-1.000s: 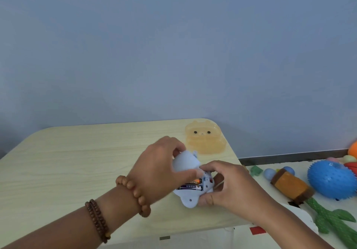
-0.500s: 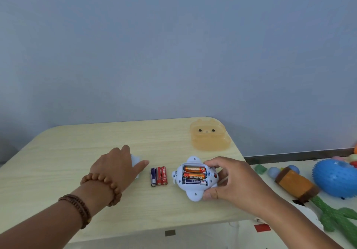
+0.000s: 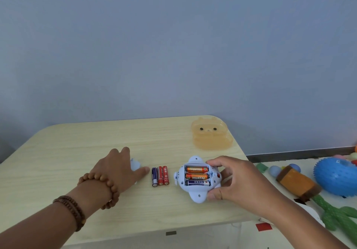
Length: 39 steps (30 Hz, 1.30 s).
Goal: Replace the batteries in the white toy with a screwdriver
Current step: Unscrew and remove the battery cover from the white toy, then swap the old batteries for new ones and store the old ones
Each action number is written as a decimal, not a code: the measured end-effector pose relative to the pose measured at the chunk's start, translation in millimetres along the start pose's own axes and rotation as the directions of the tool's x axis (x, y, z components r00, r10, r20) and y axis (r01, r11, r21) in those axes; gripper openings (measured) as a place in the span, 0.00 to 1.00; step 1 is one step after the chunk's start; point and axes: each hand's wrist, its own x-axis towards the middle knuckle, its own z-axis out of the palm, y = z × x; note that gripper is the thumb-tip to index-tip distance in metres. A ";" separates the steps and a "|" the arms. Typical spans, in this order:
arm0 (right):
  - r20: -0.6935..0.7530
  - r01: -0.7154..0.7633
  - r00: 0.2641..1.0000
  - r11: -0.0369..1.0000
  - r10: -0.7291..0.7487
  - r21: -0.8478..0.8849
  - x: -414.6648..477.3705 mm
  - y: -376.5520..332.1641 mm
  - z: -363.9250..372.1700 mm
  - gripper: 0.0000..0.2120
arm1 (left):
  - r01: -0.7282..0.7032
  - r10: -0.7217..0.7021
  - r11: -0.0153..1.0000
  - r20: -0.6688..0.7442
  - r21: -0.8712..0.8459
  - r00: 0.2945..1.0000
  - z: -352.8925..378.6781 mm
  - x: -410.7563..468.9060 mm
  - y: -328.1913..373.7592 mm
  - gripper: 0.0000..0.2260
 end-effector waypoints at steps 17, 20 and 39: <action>-0.023 -0.005 1.000 0.999 0.003 -0.051 -3.7 -5.8 5.3 0.30 | -0.500 0.459 0.839 -0.217 -0.215 0.862 -30.4 -24.1 100.6 0.12; -0.025 0.017 1.000 0.999 -0.018 -0.051 -3.1 -7.8 6.2 0.28 | -0.458 0.452 0.833 -0.095 -0.311 0.887 -22.0 -19.4 116.5 0.11; -0.015 0.043 0.999 0.997 -0.044 -0.058 1.1 -6.7 6.3 0.21 | -0.303 0.352 0.769 -0.022 -0.563 0.936 2.3 -26.4 141.1 0.07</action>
